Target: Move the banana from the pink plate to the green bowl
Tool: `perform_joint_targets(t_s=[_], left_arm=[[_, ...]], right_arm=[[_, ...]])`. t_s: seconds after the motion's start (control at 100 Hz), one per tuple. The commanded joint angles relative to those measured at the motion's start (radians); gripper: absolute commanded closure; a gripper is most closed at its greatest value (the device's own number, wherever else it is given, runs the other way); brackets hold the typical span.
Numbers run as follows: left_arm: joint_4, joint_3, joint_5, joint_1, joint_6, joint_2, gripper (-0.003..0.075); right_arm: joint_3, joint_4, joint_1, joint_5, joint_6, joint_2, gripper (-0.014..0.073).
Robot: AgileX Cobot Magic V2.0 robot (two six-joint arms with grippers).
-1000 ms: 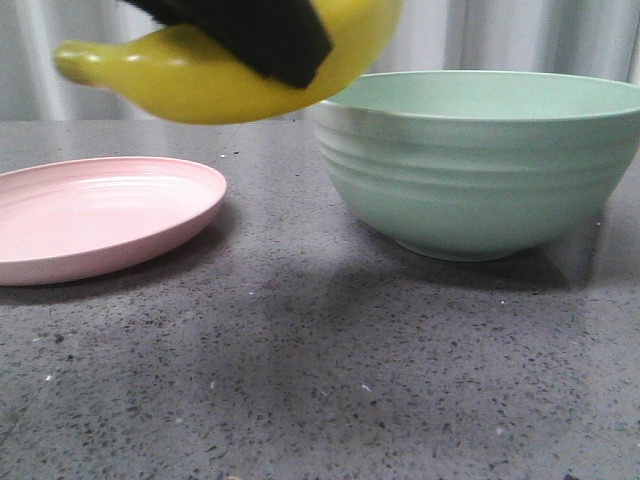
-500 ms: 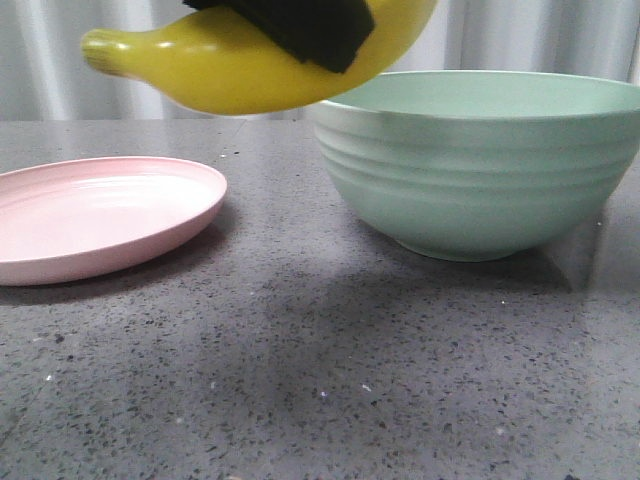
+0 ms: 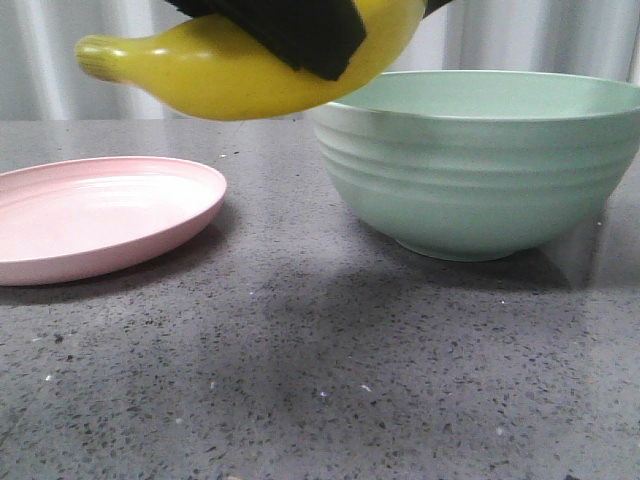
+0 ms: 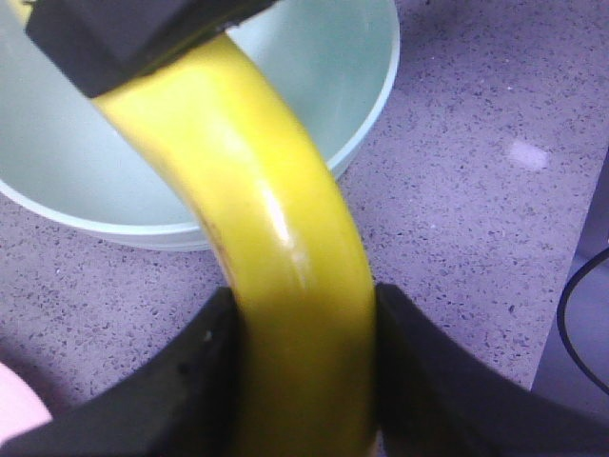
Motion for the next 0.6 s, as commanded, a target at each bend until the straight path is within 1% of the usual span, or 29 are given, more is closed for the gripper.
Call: perform_joint_targets(t_s=[0.0, 0.1, 0.11, 0.16, 0.31, 0.42, 0.59], left_arm=[[-0.015, -0.038, -0.102, -0.006, 0.015, -0.027, 0.0475], [0.004, -0.041, -0.112, -0.006, 0.015, -0.027, 0.0286], [0.007, -0.041, -0.112, -0.006, 0.015, -0.027, 0.0286], [0.014, -0.043, -0.112, -0.003, 0.015, -0.027, 0.0232], [0.023, -0.061, -0.082, 0.001, 0.015, -0.044, 0.0226], [0.023, -0.061, -0.097, 0.001, 0.015, -0.073, 0.0226], [0.023, -0.061, -0.116, 0.001, 0.015, -0.119, 0.0226]], right_arm=[[-0.034, -0.005, 0.001, -0.034, -0.038, -0.014, 0.0664], [-0.034, -0.005, 0.001, -0.034, -0.038, -0.014, 0.0665], [-0.034, -0.005, 0.001, -0.034, -0.038, -0.014, 0.0665], [-0.035, -0.005, 0.001, -0.037, -0.038, -0.014, 0.0665], [-0.083, -0.06, 0.001, -0.039, -0.038, -0.014, 0.0665], [-0.144, -0.155, -0.007, -0.041, -0.038, -0.014, 0.0665], [-0.216, -0.306, -0.078, -0.054, -0.038, -0.014, 0.0665]])
